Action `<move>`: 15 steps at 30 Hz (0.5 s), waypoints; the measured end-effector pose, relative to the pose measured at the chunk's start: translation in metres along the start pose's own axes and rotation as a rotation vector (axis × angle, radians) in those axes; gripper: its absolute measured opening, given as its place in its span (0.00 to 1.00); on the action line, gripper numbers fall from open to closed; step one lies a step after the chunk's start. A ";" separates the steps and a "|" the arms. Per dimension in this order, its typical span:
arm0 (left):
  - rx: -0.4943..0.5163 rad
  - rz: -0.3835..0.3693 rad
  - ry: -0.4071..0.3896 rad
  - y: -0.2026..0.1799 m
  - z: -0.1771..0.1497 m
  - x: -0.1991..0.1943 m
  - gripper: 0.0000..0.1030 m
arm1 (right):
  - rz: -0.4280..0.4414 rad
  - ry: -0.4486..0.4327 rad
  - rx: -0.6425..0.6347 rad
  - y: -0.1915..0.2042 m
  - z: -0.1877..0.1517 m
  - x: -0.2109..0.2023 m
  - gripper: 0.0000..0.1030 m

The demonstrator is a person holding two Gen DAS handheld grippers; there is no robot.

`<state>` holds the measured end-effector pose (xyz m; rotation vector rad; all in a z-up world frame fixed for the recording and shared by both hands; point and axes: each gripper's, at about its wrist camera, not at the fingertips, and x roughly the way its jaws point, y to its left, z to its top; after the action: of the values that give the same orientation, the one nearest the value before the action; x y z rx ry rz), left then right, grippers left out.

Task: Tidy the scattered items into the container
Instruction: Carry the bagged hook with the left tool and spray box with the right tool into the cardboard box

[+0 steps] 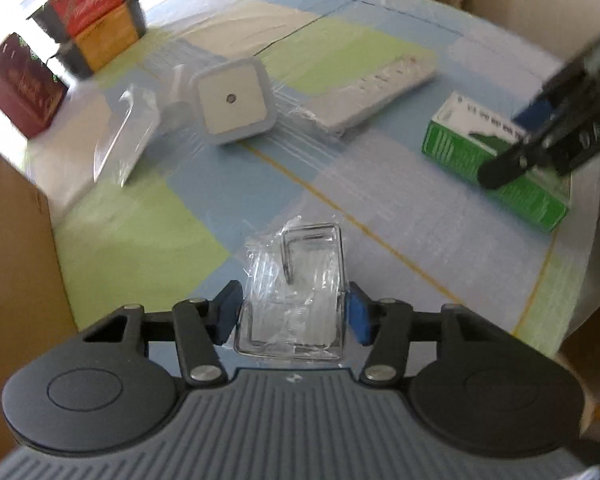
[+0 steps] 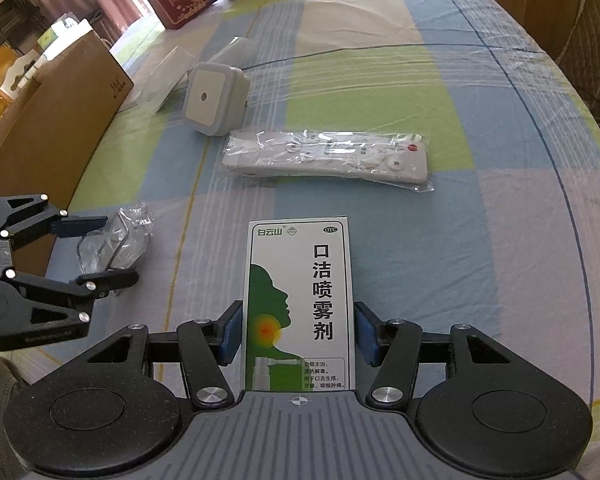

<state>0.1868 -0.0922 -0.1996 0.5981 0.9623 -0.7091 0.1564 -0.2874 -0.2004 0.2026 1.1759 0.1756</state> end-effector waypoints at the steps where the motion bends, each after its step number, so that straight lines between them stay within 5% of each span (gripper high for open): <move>1: -0.014 -0.004 0.001 0.000 -0.002 -0.001 0.47 | -0.005 0.003 -0.006 0.001 0.000 0.000 0.57; 8: -0.229 -0.040 -0.061 0.015 -0.019 -0.045 0.46 | 0.040 -0.004 -0.020 0.017 0.006 -0.011 0.57; 15: -0.346 0.013 -0.152 0.050 -0.029 -0.108 0.46 | 0.141 -0.033 -0.047 0.056 0.030 -0.027 0.57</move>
<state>0.1680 -0.0106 -0.1101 0.2427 0.9118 -0.5515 0.1728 -0.2412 -0.1512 0.2463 1.1237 0.3219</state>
